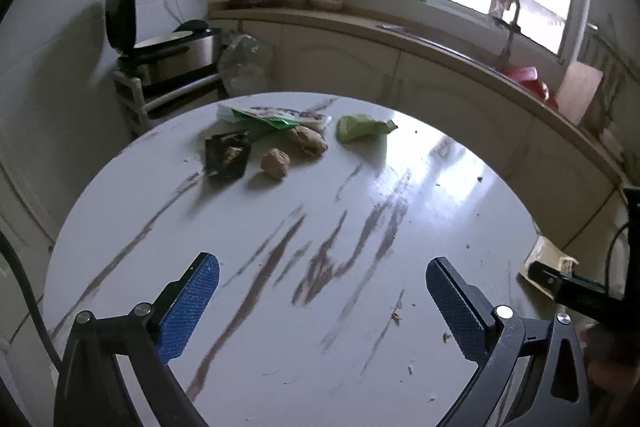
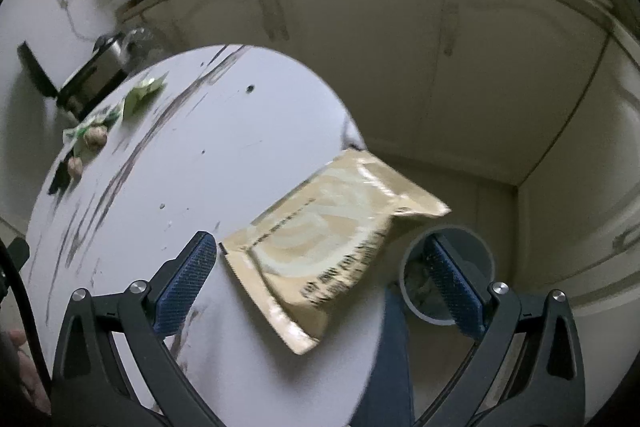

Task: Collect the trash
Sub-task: 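Return both tools from the bin to the table, then grasp the gold sauce packet with the right gripper, then grasp the black wrapper with the left gripper while right holds packet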

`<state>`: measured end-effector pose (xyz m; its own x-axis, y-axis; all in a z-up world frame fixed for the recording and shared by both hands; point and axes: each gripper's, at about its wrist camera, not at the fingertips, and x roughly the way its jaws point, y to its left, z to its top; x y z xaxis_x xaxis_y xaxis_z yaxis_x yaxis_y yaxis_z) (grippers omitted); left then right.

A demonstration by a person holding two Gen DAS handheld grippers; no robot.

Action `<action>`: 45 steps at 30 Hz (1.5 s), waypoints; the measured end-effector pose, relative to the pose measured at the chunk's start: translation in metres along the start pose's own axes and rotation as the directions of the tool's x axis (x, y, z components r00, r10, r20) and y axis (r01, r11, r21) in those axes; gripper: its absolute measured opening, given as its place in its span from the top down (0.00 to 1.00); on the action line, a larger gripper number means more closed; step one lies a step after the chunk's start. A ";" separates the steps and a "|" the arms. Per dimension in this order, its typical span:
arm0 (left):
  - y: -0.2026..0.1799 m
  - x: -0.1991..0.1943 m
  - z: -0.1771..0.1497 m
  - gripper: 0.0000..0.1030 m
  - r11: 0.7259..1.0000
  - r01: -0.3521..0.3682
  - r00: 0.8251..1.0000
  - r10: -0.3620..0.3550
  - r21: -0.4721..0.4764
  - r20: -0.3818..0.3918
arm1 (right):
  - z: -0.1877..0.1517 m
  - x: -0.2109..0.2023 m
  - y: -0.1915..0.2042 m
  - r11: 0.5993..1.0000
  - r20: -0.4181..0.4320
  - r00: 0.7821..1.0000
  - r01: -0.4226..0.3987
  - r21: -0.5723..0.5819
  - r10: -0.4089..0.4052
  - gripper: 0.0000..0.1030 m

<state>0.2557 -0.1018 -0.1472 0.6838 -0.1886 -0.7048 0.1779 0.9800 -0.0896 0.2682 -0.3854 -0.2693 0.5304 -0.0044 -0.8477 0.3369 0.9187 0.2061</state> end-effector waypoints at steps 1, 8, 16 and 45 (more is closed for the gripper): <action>-0.003 0.003 0.000 0.01 1.000 -0.001 1.000 0.001 0.005 -0.005 | 0.000 0.002 0.003 1.000 -0.004 1.000 0.001 -0.009 -0.001 0.00; -0.003 0.024 0.007 0.01 1.000 -0.006 1.000 0.007 0.018 -0.030 | 0.002 0.008 0.026 0.991 0.007 0.998 0.055 -0.122 -0.055 0.05; 0.010 0.040 0.010 0.01 1.000 -0.020 0.999 0.020 0.014 -0.038 | 0.002 0.009 0.056 0.968 0.003 1.000 0.012 -0.249 -0.012 0.28; 0.096 0.131 0.082 0.01 0.979 -0.204 0.978 0.204 0.001 -0.043 | 0.050 0.031 0.159 0.881 -0.025 0.964 -0.254 -0.398 0.266 0.72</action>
<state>0.4209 -0.0383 -0.1905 0.6745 0.0180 -0.7380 0.0355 0.9978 0.0567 0.3770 -0.2589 -0.2390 0.5813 0.2503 -0.7742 -0.1474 0.9682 0.2023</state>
